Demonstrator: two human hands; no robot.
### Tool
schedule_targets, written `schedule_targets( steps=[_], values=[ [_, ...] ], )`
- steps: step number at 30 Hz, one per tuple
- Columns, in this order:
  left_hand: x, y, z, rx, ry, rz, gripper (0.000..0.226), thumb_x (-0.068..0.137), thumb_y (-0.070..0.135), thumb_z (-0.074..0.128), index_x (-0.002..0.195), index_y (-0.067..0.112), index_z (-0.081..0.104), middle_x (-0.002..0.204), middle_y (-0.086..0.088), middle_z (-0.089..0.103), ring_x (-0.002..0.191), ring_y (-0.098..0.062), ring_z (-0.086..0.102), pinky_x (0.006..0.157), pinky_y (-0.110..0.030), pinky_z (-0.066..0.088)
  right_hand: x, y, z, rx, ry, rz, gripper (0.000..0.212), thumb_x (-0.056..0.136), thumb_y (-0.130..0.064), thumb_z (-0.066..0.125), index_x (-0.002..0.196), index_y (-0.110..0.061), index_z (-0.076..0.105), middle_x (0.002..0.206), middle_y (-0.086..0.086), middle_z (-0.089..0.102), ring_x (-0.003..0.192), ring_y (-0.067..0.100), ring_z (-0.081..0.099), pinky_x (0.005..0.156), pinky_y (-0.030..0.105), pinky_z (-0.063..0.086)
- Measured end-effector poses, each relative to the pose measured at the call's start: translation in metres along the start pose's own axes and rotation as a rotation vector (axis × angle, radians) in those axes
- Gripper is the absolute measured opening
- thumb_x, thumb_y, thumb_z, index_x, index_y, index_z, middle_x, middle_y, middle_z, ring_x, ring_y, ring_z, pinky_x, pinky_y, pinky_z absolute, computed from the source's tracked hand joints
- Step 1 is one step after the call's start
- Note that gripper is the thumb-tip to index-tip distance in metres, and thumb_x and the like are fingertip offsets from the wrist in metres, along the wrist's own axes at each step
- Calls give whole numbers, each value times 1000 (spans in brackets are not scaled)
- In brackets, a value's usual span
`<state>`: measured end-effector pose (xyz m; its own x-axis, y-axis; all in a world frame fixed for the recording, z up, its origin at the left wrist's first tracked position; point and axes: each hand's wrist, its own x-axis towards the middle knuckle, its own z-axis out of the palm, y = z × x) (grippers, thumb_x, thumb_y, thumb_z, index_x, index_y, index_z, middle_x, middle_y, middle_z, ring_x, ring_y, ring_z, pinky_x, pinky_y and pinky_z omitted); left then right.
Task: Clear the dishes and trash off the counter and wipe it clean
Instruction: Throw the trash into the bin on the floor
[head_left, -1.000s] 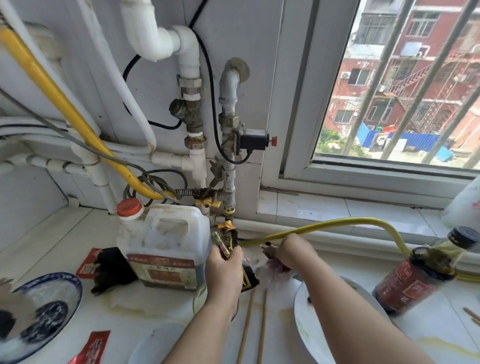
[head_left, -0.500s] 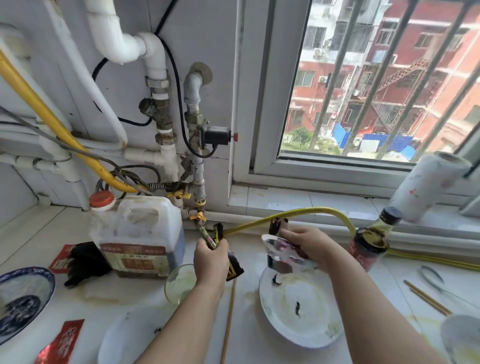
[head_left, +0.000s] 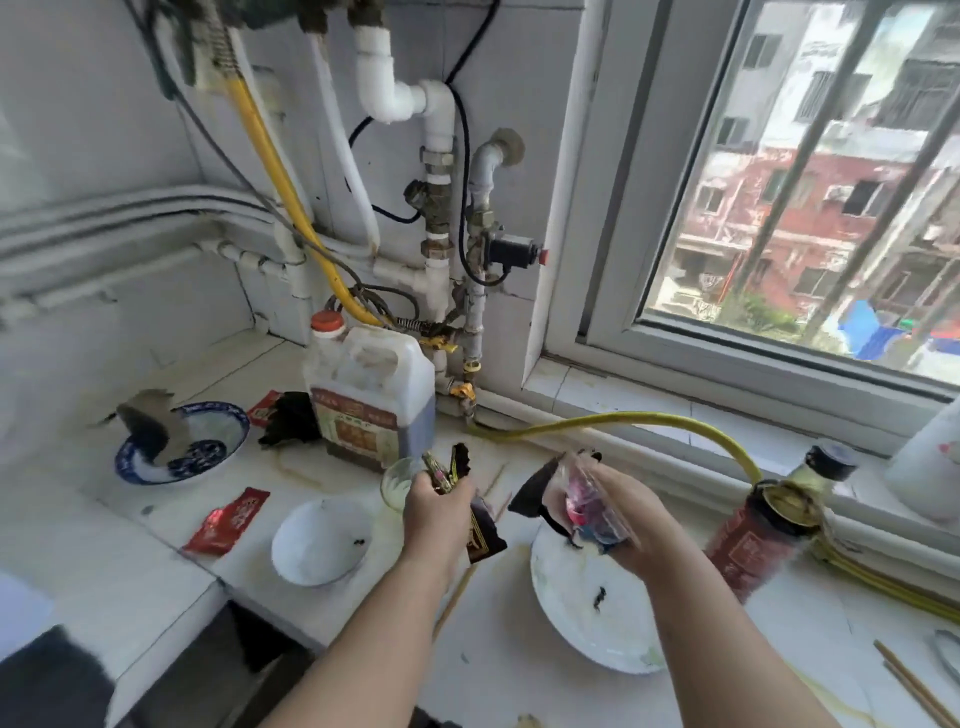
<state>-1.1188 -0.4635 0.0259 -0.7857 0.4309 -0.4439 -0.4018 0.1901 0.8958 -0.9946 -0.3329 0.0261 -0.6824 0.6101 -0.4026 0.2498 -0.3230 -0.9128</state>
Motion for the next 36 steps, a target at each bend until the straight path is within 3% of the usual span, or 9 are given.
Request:
schedule_targets(
  steps=[4, 8, 11, 16, 20, 23, 27, 31, 36],
  values=[
    [-39, -24, -12, -78, 102, -14, 9, 87, 10, 56, 95, 12, 51, 78, -8, 65, 69, -22, 66, 43, -21, 48, -24, 6, 7, -18, -65, -3, 28, 90, -27, 59, 95, 0, 62, 71, 21, 59, 50, 24, 50, 48, 34, 30],
    [-68, -49, -22, -52, 207, -9, 15, 82, 24, 61, 94, 15, 58, 94, -13, 68, 86, -32, 68, 73, -53, 58, -47, 14, 19, 51, -166, -1, 18, 96, -13, 52, 85, -1, 60, 59, 14, 61, 38, 20, 56, 36, 20, 41],
    [-89, -64, -33, -33, 318, 12, 12, 83, 29, 61, 90, 20, 60, 94, -8, 67, 84, -27, 66, 77, -45, 57, -68, 18, 35, 90, -279, -19, 18, 97, -9, 47, 86, 2, 55, 67, 20, 60, 42, 23, 58, 36, 24, 47],
    [-126, -80, -71, -95, 493, 30, 11, 92, 22, 56, 94, 11, 58, 86, -4, 60, 70, -16, 54, 58, -28, 42, -93, 32, 76, 66, -466, 14, 13, 98, -9, 45, 99, 2, 52, 78, 27, 55, 45, 25, 54, 39, 28, 46],
    [-158, -99, -116, -144, 621, 22, 9, 93, 24, 56, 93, 15, 57, 89, -6, 62, 72, -17, 55, 60, -28, 42, -115, 47, 120, -9, -671, 24, 23, 100, -10, 39, 86, 3, 50, 53, 14, 60, 38, 21, 51, 41, 27, 42],
    [-196, -118, -157, -163, 765, 5, 9, 93, 26, 57, 95, 17, 58, 91, -7, 63, 75, -18, 57, 61, -28, 42, -140, 71, 161, -122, -816, 39, 30, 99, -21, 42, 88, 5, 53, 55, 16, 60, 42, 22, 52, 49, 33, 39],
    [-260, -149, -205, -236, 954, -25, 8, 92, 25, 58, 95, 17, 58, 94, -6, 65, 83, -20, 61, 68, -30, 46, -195, 98, 209, -237, -1014, 80, 42, 102, -21, 37, 70, -1, 55, 54, 16, 57, 43, 22, 50, 47, 23, 41],
    [-340, -186, -240, -338, 1123, -22, 8, 93, 21, 58, 97, 15, 59, 91, -6, 65, 73, -15, 59, 56, -24, 44, -264, 134, 243, -383, -1195, 85, 40, 101, -30, 42, 71, -3, 50, 55, 17, 55, 45, 23, 46, 50, 32, 34],
    [-442, -238, -255, -461, 1266, -49, 2, 93, 19, 57, 94, 19, 58, 93, -8, 65, 73, -18, 62, 65, -34, 56, -354, 180, 259, -521, -1261, 103, 32, 99, -28, 48, 82, -4, 60, 63, 7, 66, 48, 15, 61, 47, 22, 49]
  ],
)
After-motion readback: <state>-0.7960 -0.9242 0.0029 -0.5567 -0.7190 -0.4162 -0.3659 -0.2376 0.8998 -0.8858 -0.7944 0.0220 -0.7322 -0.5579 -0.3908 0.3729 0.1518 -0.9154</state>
